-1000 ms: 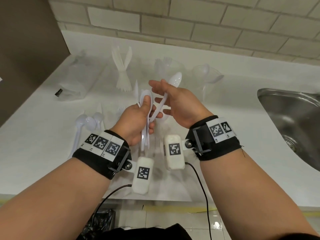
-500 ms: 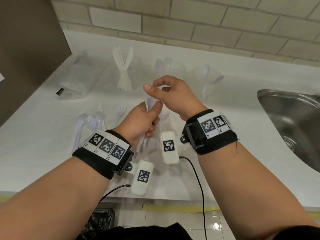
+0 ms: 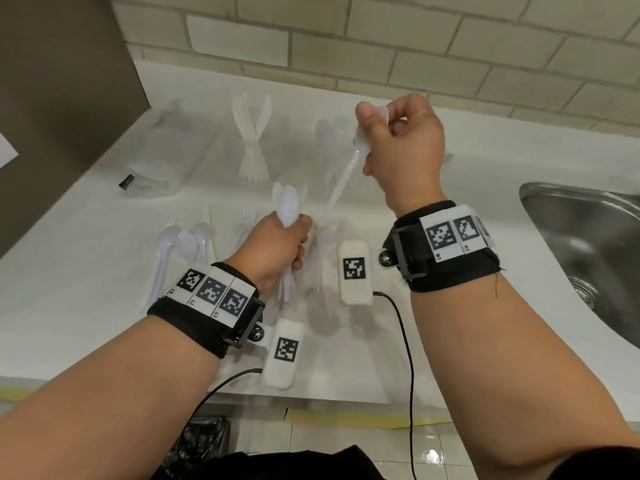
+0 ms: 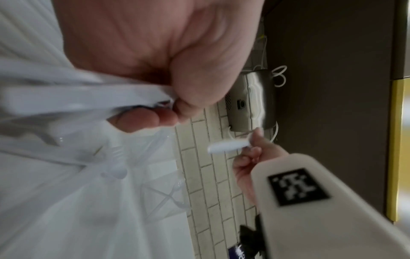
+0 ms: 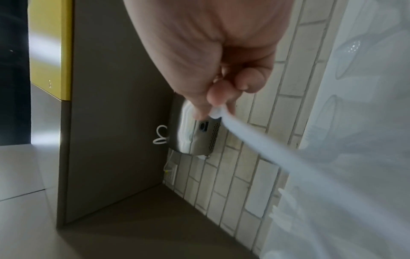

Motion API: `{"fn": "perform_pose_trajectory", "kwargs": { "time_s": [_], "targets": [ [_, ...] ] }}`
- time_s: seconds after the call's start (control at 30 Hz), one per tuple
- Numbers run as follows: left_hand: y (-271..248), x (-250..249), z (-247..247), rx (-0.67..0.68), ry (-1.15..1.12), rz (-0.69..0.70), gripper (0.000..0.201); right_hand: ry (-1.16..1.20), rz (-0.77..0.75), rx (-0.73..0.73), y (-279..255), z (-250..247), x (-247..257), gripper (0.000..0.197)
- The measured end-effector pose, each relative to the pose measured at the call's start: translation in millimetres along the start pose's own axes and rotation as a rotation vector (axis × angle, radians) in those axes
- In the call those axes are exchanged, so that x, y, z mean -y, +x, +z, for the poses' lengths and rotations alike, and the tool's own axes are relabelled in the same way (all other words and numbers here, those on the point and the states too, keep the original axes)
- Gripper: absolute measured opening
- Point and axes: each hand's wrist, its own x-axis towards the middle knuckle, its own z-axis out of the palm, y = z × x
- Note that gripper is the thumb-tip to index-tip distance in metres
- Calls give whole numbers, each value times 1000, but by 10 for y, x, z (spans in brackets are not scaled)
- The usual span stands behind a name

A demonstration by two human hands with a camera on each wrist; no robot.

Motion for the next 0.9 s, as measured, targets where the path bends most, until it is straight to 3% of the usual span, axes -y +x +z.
{"fn": "perform_pose_trajectory", "kwargs": {
  "time_s": [0.07,0.13,0.23,0.37,0.5,0.57,0.67,0.77,0.8,0.9],
  "targets": [
    [18,-45,7,-91,-98,25,15,-114,39,64,-2,-18,-43,32],
    [29,-88,33,-99,-181,69,13,-221,102,195,-62,29,-139,30],
    [-5,-129,91,8,-153,116,20,-219,203,343,-199,133,-237,28],
    [-67,-157,144,185,-169,85,30,-149,281,393,-281,197,-240,16],
    [-59,-150,123,159,-230,68,19,-133,307,337,-276,115,-272,49],
    [-81,-176,139,230,-133,110,10,-17,445,472,-325,80,-302,78],
    [-81,-206,207,293,145,131,46,207,590,577,-410,101,-388,91],
    [-54,-219,247,229,286,41,118,307,630,506,-436,120,-400,67],
    [-47,-227,245,214,313,14,130,339,637,485,-428,112,-407,58],
    [-30,-259,243,208,382,24,140,452,626,474,-393,48,-408,44]
  ]
}}
